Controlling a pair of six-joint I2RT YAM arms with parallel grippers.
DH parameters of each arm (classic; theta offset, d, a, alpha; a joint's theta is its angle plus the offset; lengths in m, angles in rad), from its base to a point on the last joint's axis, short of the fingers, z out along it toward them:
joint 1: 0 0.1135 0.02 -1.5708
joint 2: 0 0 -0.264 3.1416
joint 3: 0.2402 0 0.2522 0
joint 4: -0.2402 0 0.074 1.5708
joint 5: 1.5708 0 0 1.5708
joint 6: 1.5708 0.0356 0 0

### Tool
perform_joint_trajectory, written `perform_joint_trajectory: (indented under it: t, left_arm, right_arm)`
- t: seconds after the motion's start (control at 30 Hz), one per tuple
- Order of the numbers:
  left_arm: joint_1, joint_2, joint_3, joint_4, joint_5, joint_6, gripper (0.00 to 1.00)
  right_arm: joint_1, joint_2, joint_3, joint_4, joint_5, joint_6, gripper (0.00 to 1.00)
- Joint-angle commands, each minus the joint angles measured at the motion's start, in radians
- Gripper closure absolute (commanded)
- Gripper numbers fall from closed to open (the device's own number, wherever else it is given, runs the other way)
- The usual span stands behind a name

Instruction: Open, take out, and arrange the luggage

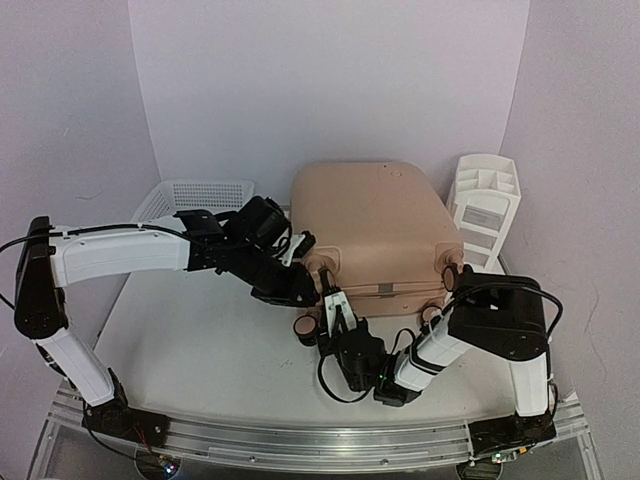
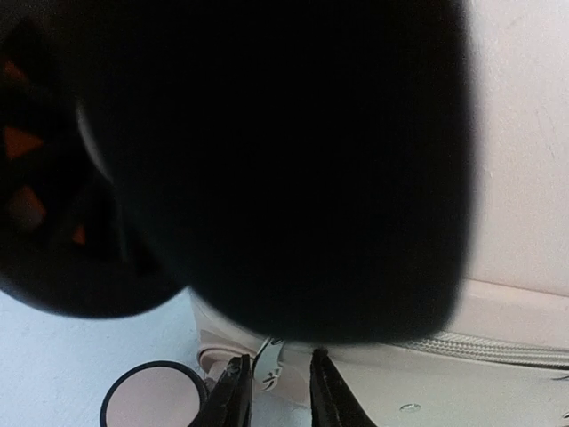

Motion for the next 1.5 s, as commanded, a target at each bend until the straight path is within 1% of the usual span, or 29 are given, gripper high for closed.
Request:
perform_joint_trajectory:
  t: [0.0, 0.1, 0.13, 0.2, 0.4, 0.6, 0.87, 1.0, 1.07, 1.13, 1.23, 1.47]
  left_arm:
    - [0.006, 0.005, 0.046, 0.039, 0.011, 0.009, 0.9]
    - [0.006, 0.002, 0.041, 0.039, 0.008, 0.007, 0.91]
    - [0.006, 0.002, 0.04, 0.039, 0.005, 0.008, 0.92]
    - [0.007, -0.003, 0.036, 0.039, -0.003, 0.007, 0.93]
    - [0.02, -0.023, 0.019, 0.038, -0.015, 0.001, 0.94]
    - [0.037, -0.054, -0.008, 0.037, -0.036, 0.005, 0.94]
    - [0.068, -0.056, -0.01, 0.031, -0.038, 0.017, 0.95]
    - [0.083, -0.069, -0.012, 0.02, -0.043, 0.025, 0.95]
    - [0.088, -0.076, -0.016, 0.017, -0.045, 0.026, 0.95]
    - [0.09, -0.081, -0.019, 0.013, -0.046, 0.027, 0.95]
    - [0.093, -0.088, -0.019, 0.007, -0.049, 0.028, 0.95]
    - [0.105, -0.107, -0.02, -0.019, -0.073, 0.035, 0.95]
  right_arm:
    - [-0.004, 0.033, 0.085, 0.108, 0.101, -0.055, 0.82]
    - [-0.002, 0.038, 0.098, 0.125, 0.11, -0.078, 0.89]
    - [-0.004, 0.037, 0.099, 0.125, 0.117, -0.08, 0.94]
    - [-0.003, 0.027, 0.093, 0.127, 0.122, -0.078, 1.0]
    - [-0.006, -0.001, 0.059, 0.126, 0.134, -0.09, 1.0]
    - [-0.029, -0.072, -0.05, 0.126, 0.164, -0.081, 1.0]
    - [-0.058, -0.194, -0.193, 0.104, 0.181, -0.077, 1.0]
    - [-0.083, -0.261, -0.272, 0.044, 0.167, -0.023, 1.0]
    - [-0.109, -0.298, -0.314, -0.007, 0.143, 0.061, 1.0]
    - [-0.14, -0.316, -0.353, -0.015, 0.099, 0.101, 1.0]
    - [-0.171, -0.325, -0.38, -0.015, 0.063, 0.104, 1.0]
    - [-0.209, -0.414, -0.464, -0.063, 0.066, 0.142, 1.0]
